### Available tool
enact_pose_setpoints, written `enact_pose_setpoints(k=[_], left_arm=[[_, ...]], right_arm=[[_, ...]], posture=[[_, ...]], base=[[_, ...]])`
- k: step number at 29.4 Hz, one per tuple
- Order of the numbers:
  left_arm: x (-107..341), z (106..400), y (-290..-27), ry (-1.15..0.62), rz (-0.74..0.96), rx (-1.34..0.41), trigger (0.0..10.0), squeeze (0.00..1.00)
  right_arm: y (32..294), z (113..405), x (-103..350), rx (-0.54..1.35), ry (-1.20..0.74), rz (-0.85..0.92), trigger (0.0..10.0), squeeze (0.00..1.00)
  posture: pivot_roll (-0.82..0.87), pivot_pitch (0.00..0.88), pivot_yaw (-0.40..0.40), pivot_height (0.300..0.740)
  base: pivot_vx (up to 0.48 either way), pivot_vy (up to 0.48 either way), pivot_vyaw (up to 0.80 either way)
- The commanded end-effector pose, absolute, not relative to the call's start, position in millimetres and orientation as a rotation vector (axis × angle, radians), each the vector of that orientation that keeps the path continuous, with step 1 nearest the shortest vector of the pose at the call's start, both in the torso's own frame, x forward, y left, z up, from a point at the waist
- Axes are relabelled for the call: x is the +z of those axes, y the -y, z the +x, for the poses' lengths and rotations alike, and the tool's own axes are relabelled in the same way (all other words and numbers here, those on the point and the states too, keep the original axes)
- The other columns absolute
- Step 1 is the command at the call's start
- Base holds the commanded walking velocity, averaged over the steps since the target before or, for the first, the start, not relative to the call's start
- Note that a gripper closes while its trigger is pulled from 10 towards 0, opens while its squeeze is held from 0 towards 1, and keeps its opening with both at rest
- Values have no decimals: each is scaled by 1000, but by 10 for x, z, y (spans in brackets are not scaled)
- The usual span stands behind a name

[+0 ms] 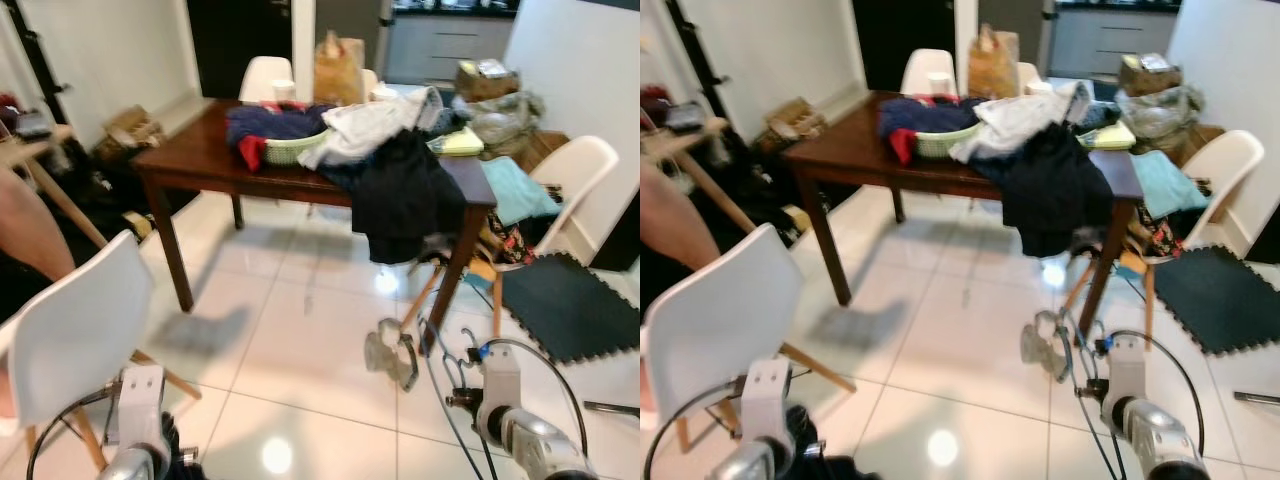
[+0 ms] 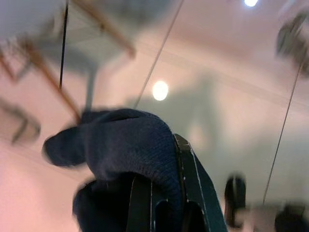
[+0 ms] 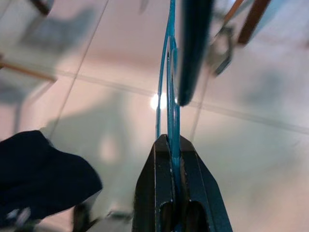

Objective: Hang hanger

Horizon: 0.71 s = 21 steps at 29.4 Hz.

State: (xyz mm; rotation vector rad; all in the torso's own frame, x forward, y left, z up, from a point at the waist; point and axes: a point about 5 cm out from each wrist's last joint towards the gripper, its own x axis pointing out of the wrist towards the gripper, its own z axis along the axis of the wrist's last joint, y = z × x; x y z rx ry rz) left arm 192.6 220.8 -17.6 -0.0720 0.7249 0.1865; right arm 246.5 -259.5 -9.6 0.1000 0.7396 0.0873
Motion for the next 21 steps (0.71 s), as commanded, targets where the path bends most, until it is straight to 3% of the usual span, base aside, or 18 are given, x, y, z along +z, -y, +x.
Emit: enact_pose_setpoints(k=[1, 5, 12, 21], left_arm=[[-199, 1922, -2185, -735, -76, 180, 10000, 0], [-376, 1750, -2103, -684, -35, 119, 10000, 0], [-689, 1478, -2233, -800, 15, 144, 10000, 0], [-741, 1424, -2258, -806, 10, 145, 10000, 0]], right_arm=[[2565, 2409, -148, 97, -757, 143, 10000, 0], [2622, 2431, -112, 72, -665, 131, 10000, 0], [2622, 2387, -106, 102, -632, 133, 10000, 0], [2643, 2362, -126, 109, -623, 144, 10000, 0]], posture=[[-34, 0, -36, 740], [-33, 0, -41, 740], [-37, 0, -40, 740], [-38, 0, -40, 740]], base=[[0, 0, 0], [0, 0, 0], [0, 0, -800], [0, 0, -800]])
